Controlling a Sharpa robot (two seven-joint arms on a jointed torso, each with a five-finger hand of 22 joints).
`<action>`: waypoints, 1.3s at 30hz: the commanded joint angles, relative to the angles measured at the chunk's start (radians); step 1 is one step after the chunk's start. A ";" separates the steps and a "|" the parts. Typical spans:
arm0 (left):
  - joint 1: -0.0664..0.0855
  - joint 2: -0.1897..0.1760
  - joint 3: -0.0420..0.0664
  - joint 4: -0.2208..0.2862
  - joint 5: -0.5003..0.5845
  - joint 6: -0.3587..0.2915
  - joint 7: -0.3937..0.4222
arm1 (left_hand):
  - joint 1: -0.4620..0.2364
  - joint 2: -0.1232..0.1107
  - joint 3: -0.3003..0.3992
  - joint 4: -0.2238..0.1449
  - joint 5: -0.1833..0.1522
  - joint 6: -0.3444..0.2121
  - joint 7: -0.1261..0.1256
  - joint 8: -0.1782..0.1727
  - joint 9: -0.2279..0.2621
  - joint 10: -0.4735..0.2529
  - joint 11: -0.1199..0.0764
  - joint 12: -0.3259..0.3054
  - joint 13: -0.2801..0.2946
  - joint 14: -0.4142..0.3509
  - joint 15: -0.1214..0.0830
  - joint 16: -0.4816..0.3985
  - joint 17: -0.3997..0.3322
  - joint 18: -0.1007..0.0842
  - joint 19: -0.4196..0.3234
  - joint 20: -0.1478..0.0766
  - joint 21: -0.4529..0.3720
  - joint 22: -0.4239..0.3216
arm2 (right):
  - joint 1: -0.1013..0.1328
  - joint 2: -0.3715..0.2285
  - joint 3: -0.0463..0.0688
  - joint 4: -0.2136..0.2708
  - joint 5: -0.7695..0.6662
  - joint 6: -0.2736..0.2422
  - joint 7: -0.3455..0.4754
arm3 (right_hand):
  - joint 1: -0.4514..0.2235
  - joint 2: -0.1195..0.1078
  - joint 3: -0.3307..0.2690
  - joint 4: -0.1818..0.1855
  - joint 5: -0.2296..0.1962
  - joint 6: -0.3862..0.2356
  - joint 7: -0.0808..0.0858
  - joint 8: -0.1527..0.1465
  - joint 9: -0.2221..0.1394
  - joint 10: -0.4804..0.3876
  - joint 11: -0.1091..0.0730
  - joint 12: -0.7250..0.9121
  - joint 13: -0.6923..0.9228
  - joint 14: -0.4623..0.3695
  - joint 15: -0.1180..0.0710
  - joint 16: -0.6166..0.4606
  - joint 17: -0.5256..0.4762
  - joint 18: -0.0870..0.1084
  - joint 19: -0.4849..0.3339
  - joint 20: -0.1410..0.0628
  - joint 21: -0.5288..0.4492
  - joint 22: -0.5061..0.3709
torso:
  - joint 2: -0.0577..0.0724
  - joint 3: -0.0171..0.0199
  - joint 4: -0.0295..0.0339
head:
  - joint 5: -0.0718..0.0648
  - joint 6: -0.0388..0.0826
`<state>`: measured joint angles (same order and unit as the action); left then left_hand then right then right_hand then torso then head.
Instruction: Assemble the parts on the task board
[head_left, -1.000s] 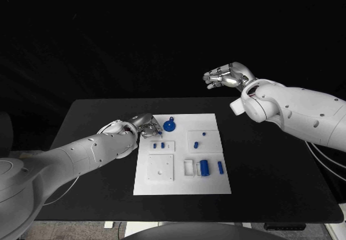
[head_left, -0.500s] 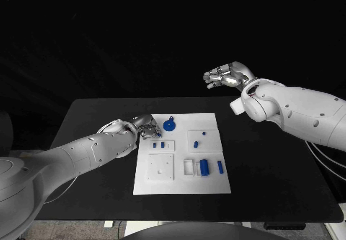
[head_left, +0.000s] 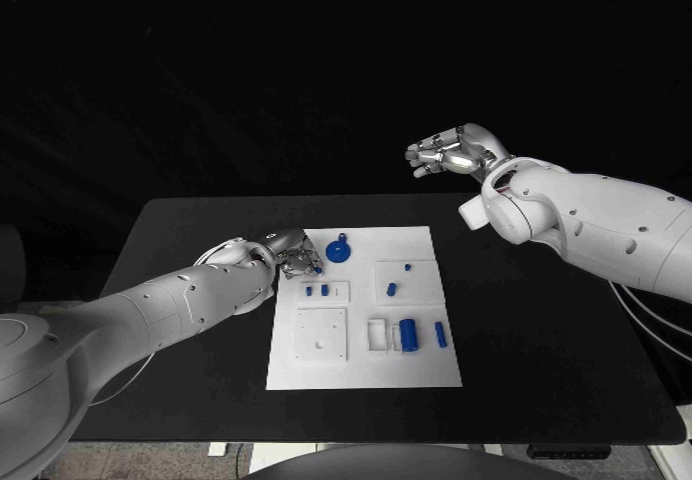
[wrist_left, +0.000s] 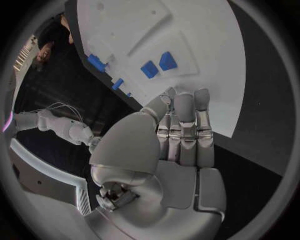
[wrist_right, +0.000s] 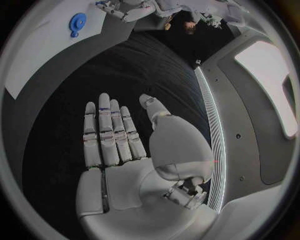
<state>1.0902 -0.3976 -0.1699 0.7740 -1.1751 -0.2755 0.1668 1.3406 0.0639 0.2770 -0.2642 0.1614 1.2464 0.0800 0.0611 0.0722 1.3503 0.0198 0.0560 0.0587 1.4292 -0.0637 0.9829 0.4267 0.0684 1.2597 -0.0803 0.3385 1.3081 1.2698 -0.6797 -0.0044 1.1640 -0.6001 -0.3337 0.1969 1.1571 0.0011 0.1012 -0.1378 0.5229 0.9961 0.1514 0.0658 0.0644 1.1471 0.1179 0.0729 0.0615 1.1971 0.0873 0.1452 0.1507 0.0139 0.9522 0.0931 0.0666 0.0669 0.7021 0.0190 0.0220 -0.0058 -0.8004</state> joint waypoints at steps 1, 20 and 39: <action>-0.004 0.006 -0.002 0.002 -0.013 0.032 -0.008 | -0.005 0.008 0.005 -0.001 0.007 0.005 0.001 0.003 0.001 0.005 0.002 0.002 0.001 0.000 -0.002 0.000 0.000 0.016 0.004 -0.004 0.001 0.019 | 0.000 0.001 0.001 0.000 -0.003 0.015 0.011 | 0.001 -0.006 0.001 0.004 0.005 -0.002 0.003 -0.003 0.000 -0.004 0.002 -0.004 -0.002 -0.002 0.008 -0.003 -0.002 -0.014 -0.004 0.001 -0.001 -0.001 | 0.000 0.0001 -0.0004 | -0.001 -0.002; -0.004 -0.002 -0.002 0.006 0.015 0.013 0.020 | -0.007 0.008 0.008 0.000 0.005 0.005 0.000 0.003 0.001 0.007 0.001 0.002 0.001 0.000 -0.002 0.000 0.001 0.016 0.004 -0.004 0.003 0.018 | 0.000 0.002 0.001 -0.003 -0.003 0.016 0.012 | 0.001 -0.006 0.001 0.004 0.005 -0.002 0.003 -0.003 0.000 -0.004 0.002 -0.004 -0.002 -0.002 0.008 -0.003 -0.002 -0.014 -0.004 0.001 -0.001 -0.001 | -0.001 -0.0013 0.0006 | -0.001 0.000; -0.004 0.003 -0.002 0.001 0.030 0.009 0.012 | -0.006 0.008 0.009 0.001 0.006 0.004 0.001 0.003 0.001 0.006 0.001 0.002 0.001 0.001 -0.002 -0.003 -0.001 0.016 0.005 -0.004 0.001 0.018 | -0.001 0.003 0.001 -0.002 -0.003 0.017 0.011 | 0.001 -0.005 0.000 0.004 0.006 -0.002 0.003 -0.003 0.000 -0.004 0.002 -0.004 -0.001 -0.002 0.008 -0.003 -0.002 -0.014 -0.005 0.001 -0.001 -0.001 | 0.000 0.0001 0.0001 | 0.001 -0.001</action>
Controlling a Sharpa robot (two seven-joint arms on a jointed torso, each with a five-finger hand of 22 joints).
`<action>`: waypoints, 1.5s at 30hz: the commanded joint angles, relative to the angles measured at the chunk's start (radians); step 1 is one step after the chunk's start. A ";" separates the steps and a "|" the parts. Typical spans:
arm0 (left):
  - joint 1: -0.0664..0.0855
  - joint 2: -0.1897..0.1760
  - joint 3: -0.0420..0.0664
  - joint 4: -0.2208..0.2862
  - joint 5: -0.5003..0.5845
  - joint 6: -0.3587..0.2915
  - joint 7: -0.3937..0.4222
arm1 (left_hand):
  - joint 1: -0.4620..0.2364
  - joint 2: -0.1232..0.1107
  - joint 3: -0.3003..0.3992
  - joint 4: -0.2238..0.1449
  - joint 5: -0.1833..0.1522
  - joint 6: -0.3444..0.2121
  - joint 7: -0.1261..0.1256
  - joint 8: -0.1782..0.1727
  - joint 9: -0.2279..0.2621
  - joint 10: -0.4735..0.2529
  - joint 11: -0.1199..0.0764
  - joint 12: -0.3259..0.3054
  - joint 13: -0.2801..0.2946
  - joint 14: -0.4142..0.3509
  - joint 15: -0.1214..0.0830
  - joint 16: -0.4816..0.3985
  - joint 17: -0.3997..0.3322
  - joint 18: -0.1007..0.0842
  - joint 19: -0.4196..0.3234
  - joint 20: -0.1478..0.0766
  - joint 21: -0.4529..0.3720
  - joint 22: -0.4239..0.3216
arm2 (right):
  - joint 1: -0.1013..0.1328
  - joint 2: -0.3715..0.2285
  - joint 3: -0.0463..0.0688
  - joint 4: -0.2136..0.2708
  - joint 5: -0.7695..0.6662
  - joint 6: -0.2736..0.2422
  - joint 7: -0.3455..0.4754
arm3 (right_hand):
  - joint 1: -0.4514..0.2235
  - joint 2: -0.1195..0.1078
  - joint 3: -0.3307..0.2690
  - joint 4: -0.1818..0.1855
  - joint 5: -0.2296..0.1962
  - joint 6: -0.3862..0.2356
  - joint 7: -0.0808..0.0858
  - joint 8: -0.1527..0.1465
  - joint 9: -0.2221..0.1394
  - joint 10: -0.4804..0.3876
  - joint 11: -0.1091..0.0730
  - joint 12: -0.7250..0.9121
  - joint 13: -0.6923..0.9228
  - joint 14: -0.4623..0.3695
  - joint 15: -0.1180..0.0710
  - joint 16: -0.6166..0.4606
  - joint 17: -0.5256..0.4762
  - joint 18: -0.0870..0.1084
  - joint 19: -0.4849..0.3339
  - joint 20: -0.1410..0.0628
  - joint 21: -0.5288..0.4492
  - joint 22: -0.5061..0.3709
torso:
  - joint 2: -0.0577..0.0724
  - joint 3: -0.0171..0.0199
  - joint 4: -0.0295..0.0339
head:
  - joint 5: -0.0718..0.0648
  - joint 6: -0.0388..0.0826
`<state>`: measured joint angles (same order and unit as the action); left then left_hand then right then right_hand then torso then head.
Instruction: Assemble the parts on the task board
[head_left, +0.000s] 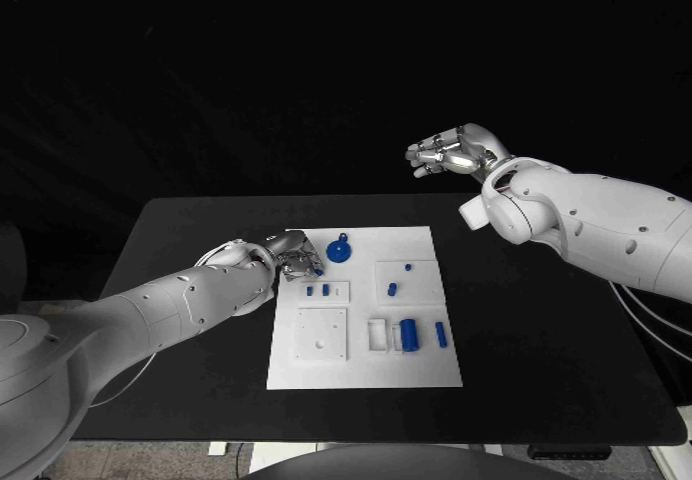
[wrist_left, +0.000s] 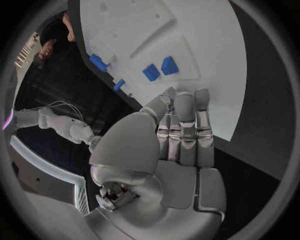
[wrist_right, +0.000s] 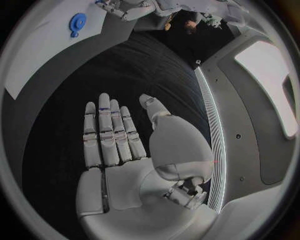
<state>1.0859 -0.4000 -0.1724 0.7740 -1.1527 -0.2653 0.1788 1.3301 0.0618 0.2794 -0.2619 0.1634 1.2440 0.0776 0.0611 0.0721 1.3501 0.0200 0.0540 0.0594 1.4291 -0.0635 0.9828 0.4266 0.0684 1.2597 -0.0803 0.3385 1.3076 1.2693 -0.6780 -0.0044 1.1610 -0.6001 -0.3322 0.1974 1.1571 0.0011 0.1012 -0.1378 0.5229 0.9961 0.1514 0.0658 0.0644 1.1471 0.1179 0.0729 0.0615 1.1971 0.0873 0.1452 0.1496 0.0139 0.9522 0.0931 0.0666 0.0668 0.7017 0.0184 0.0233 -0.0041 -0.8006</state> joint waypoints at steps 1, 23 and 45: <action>0.000 0.007 0.000 0.000 0.007 0.003 -0.004 | 0.004 0.010 0.007 -0.001 0.003 0.006 0.003 0.003 0.001 0.005 0.001 0.004 0.001 0.000 -0.002 -0.003 -0.001 0.016 0.005 -0.004 0.001 0.018 | 0.000 0.001 0.001 0.001 -0.003 0.016 0.011 | 0.001 -0.005 0.000 0.004 0.006 -0.002 0.003 -0.003 0.000 -0.004 0.002 -0.004 -0.001 -0.002 0.008 -0.003 -0.001 -0.014 -0.005 0.001 -0.001 -0.001 | 0.000 0.0009 -0.0014 | 0.000 0.000; 0.000 0.019 0.000 -0.004 0.014 0.045 -0.037 | 0.007 0.018 -0.020 0.018 -0.012 -0.014 0.009 0.002 0.000 -0.016 0.007 0.004 0.001 -0.012 0.003 -0.010 -0.003 0.015 -0.001 0.001 -0.011 0.017 | 0.000 0.001 0.001 0.002 -0.003 0.017 0.010 | 0.001 -0.005 -0.001 0.004 0.006 -0.002 0.004 -0.003 0.000 -0.005 0.002 -0.004 -0.001 -0.003 0.008 -0.004 -0.001 -0.014 -0.005 0.001 -0.001 -0.001 | 0.000 0.0006 -0.0003 | -0.009 -0.001; 0.000 0.021 0.000 -0.003 0.052 0.008 0.002 | 0.021 0.029 -0.070 0.023 -0.025 -0.055 0.016 0.002 -0.004 -0.029 0.011 0.004 0.001 -0.016 0.006 -0.014 -0.006 0.012 0.004 0.004 -0.033 0.017 | -0.001 0.004 0.001 -0.004 -0.003 0.020 0.010 | 0.001 -0.005 -0.001 0.004 0.006 -0.002 0.004 -0.003 0.000 -0.005 0.002 -0.004 -0.001 -0.003 0.008 -0.004 -0.001 -0.014 -0.005 0.001 -0.001 -0.001 | 0.000 0.0001 -0.0011 | -0.008 0.001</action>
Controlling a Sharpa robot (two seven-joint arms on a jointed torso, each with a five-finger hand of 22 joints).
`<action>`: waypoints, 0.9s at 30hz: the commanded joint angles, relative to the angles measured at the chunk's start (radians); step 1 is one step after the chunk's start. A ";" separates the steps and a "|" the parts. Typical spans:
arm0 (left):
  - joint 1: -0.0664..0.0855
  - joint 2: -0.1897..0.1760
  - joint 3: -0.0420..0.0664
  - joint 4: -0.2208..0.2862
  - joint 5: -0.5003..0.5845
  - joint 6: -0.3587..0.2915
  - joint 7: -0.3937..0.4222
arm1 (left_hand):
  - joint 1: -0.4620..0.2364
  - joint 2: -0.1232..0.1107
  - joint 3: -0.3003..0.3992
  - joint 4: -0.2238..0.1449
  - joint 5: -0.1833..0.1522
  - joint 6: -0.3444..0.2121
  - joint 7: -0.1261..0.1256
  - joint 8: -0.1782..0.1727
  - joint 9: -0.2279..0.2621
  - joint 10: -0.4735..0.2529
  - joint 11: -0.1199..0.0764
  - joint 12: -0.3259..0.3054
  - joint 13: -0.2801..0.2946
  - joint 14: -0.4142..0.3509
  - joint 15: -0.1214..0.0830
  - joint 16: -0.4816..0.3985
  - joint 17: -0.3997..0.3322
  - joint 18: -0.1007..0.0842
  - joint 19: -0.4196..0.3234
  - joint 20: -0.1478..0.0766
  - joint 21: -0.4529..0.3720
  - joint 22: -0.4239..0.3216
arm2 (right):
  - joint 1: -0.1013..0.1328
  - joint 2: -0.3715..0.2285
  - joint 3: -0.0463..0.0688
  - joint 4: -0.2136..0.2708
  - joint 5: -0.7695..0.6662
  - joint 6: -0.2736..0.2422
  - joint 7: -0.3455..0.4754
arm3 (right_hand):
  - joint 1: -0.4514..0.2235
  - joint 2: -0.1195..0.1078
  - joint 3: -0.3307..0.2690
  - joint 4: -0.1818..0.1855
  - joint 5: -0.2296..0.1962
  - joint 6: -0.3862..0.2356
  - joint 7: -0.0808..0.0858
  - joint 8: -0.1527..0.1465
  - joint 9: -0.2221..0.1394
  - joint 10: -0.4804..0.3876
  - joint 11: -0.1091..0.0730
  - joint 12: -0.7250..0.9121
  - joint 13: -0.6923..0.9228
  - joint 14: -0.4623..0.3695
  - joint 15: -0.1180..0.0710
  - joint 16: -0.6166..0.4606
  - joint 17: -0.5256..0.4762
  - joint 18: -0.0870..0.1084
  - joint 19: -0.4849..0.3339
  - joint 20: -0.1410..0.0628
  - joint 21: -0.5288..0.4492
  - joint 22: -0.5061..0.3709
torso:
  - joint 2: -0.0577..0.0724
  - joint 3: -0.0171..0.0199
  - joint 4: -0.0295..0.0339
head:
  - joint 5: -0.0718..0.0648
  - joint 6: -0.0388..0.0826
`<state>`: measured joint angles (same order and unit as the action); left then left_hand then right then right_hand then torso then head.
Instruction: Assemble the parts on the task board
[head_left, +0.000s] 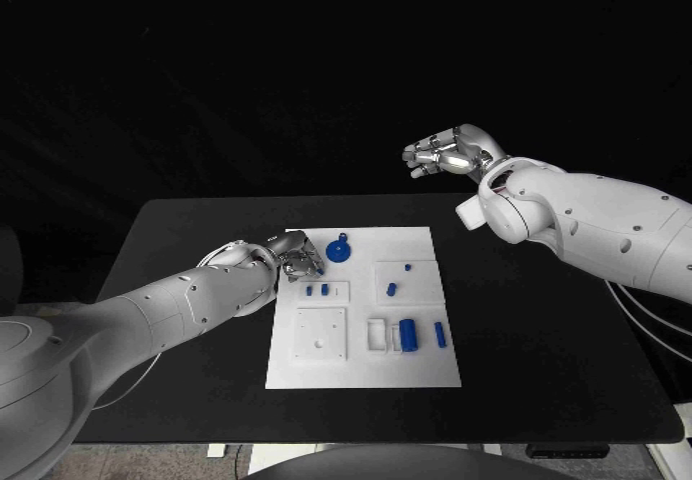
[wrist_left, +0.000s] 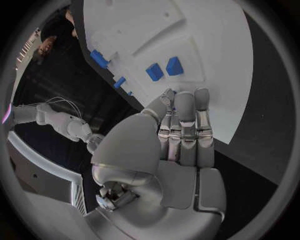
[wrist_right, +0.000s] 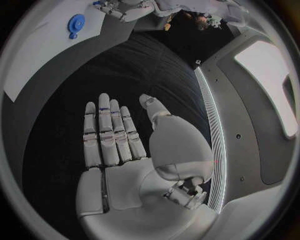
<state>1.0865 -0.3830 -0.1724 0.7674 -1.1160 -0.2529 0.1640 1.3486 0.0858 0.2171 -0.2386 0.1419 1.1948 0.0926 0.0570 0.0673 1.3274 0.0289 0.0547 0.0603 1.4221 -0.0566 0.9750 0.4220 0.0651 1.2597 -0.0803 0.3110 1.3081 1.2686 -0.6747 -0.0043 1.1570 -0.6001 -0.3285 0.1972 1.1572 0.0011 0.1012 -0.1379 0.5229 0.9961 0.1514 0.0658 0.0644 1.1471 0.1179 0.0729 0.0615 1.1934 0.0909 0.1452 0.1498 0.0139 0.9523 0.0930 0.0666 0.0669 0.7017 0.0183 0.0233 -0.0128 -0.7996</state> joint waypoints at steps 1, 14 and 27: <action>-0.001 0.004 0.000 0.003 0.016 -0.003 0.015 | 0.002 0.004 -0.009 0.000 -0.004 -0.008 0.001 0.006 0.001 -0.007 0.002 0.004 0.000 -0.010 -0.001 -0.006 -0.001 0.015 0.003 0.005 -0.006 0.017 | -0.001 0.001 0.001 0.000 -0.003 0.017 0.010 | 0.001 -0.005 -0.001 0.004 0.006 -0.002 0.004 -0.003 0.000 -0.005 0.002 -0.004 -0.002 0.001 0.005 -0.004 -0.001 -0.014 -0.005 0.001 -0.001 -0.001 | 0.000 0.0004 -0.0011 | 0.000 0.000; -0.001 0.005 0.000 0.001 0.016 0.010 -0.001 | 0.001 0.003 -0.014 -0.003 -0.005 -0.015 0.003 0.006 0.001 -0.013 0.004 0.003 0.000 -0.012 0.000 -0.005 -0.001 0.015 0.002 0.006 -0.008 0.018 | -0.001 0.001 0.001 -0.001 -0.003 0.018 0.010 | 0.002 -0.005 -0.002 0.004 0.005 -0.003 0.004 -0.003 0.000 -0.006 0.002 -0.004 -0.002 0.000 0.005 -0.004 -0.002 -0.014 -0.007 0.002 -0.001 -0.001 | 0.000 0.0008 -0.0011 | -0.003 0.000; -0.001 0.005 0.000 -0.004 -0.005 0.032 -0.059 | 0.004 0.009 -0.012 -0.004 -0.004 -0.021 0.004 0.005 0.000 -0.013 0.004 0.004 0.000 -0.015 0.001 -0.002 -0.001 0.015 0.002 0.006 -0.010 0.019 | -0.001 0.001 0.001 -0.002 -0.003 0.018 0.011 | 0.002 -0.005 -0.002 0.004 0.005 -0.003 0.004 -0.003 0.000 -0.006 0.002 -0.004 -0.002 0.000 0.005 -0.004 -0.002 -0.014 -0.007 0.002 -0.001 -0.001 | 0.000 -0.0001 -0.0003 | -0.004 0.000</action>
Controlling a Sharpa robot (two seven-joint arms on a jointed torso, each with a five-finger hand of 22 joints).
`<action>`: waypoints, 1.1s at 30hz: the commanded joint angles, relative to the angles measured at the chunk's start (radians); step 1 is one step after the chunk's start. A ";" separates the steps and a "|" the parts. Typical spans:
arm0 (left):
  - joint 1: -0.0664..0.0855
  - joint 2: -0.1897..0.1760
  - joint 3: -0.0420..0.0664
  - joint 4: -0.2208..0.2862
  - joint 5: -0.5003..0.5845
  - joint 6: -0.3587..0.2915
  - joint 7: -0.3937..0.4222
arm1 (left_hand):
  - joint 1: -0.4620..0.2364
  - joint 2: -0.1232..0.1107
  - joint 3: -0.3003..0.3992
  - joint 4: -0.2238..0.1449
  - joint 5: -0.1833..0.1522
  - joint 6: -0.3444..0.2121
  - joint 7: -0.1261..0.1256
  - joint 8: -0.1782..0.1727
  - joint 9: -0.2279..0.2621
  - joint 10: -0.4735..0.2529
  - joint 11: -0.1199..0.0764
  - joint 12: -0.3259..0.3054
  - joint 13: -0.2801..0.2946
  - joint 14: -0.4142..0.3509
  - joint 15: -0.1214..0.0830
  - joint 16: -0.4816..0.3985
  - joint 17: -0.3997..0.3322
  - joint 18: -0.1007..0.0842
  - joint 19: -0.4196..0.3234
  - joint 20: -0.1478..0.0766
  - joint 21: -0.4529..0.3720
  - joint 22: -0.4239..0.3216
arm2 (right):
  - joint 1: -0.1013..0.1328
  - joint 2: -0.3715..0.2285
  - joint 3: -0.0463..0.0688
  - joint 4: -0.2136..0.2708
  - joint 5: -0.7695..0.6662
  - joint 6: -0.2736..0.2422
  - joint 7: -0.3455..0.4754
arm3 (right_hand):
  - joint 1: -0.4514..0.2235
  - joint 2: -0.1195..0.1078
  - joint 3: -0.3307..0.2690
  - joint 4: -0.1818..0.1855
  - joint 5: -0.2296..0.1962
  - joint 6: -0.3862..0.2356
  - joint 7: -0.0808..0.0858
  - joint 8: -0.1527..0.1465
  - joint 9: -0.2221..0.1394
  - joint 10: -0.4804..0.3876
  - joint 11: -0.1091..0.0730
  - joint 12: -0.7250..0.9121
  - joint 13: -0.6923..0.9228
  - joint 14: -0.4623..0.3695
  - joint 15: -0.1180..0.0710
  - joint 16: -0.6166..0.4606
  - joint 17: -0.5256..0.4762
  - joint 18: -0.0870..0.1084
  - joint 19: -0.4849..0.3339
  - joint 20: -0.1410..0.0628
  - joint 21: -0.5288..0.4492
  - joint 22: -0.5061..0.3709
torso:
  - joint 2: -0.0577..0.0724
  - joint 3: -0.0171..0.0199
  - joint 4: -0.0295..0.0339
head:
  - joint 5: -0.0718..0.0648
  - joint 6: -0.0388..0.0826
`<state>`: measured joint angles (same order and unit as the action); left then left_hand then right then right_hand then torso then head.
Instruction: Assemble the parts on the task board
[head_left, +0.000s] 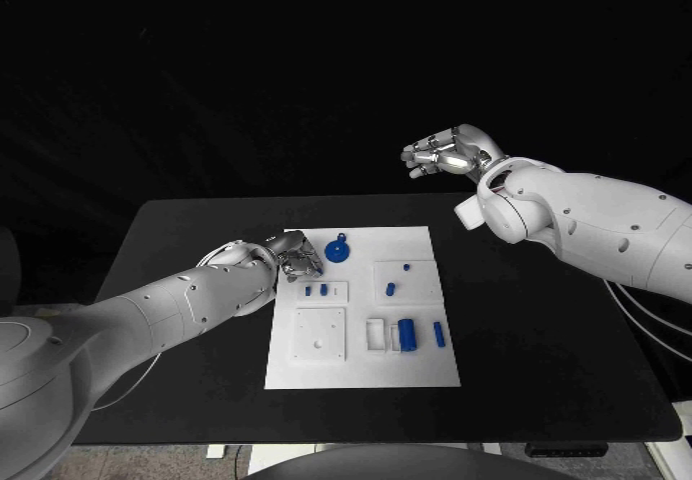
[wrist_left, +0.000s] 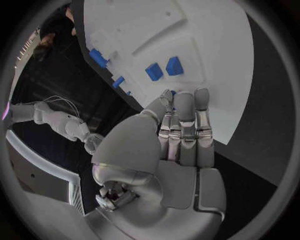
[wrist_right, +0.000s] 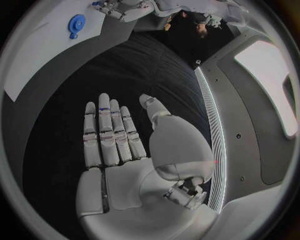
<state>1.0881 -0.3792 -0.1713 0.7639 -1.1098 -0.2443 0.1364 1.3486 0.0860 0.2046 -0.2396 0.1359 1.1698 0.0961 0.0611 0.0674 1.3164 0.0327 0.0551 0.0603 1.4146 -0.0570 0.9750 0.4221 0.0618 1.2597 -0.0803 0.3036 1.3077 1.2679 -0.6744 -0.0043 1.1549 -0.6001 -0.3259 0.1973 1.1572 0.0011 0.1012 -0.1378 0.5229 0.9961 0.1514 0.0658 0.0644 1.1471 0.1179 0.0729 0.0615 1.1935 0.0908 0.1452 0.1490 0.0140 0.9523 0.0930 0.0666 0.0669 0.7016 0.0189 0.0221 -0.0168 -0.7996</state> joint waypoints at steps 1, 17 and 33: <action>-0.002 0.001 -0.001 0.000 -0.012 0.023 -0.033 | 0.004 0.009 0.001 -0.003 0.002 0.000 0.002 0.001 0.000 0.000 0.000 0.003 0.000 -0.007 0.001 -0.001 -0.001 0.019 0.003 0.006 -0.002 0.019 | -0.001 0.001 0.001 0.000 -0.003 0.016 0.011 | 0.002 -0.005 -0.002 0.004 0.005 -0.003 0.004 -0.003 0.000 -0.006 0.002 -0.004 -0.001 0.000 0.005 -0.004 -0.001 -0.014 -0.007 0.002 -0.001 -0.001 | 0.000 -0.0010 0.0009 | 0.000 -0.001; -0.002 0.000 -0.001 0.001 -0.002 0.025 -0.026 | -0.005 -0.001 0.015 -0.007 -0.002 -0.052 0.001 0.001 -0.003 0.018 -0.007 0.004 0.001 -0.005 -0.003 0.001 -0.002 0.016 0.004 0.003 -0.001 0.018 | -0.003 0.002 0.001 -0.002 -0.003 0.016 0.011 | 0.001 -0.004 -0.004 0.004 0.006 -0.003 0.004 -0.003 0.000 -0.006 0.002 -0.004 -0.001 -0.001 0.005 -0.004 -0.001 -0.014 -0.007 0.002 -0.001 -0.001 | 0.000 -0.0014 0.0015 | 0.002 -0.001; -0.002 -0.010 -0.001 0.001 0.010 0.027 -0.019 | -0.011 -0.028 0.005 -0.020 -0.004 -0.143 -0.013 0.000 -0.006 0.029 -0.015 0.004 0.001 -0.006 -0.008 -0.001 -0.005 0.007 0.009 -0.002 -0.013 0.016 | -0.003 0.000 0.001 -0.001 -0.003 0.015 0.010 | 0.001 -0.004 -0.005 0.004 0.005 -0.004 0.004 -0.003 0.000 -0.006 0.003 -0.004 -0.001 -0.001 0.006 -0.004 -0.001 -0.014 -0.007 0.002 -0.001 -0.001 | 0.000 -0.0001 0.0020 | 0.003 0.000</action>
<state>1.0859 -0.3901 -0.1724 0.7633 -1.1082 -0.2246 0.1113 1.3399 0.0677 0.2091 -0.2524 0.1342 1.0330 0.0822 0.0667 0.0624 1.3368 0.0197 0.0549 0.0606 1.4112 -0.0605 0.9750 0.4189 0.0618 1.2633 -0.0840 0.2957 1.3074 1.2657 -0.6742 -0.0043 1.1523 -0.6001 -0.3245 0.1975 1.1571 0.0011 0.0984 -0.1350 0.5229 0.9961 0.1514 0.0658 0.0644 1.1471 0.1179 0.0729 0.0615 1.1935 0.0908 0.1452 0.1492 0.0139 0.9523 0.0930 0.0666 0.0669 0.7013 0.0184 0.0234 -0.0141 -0.8011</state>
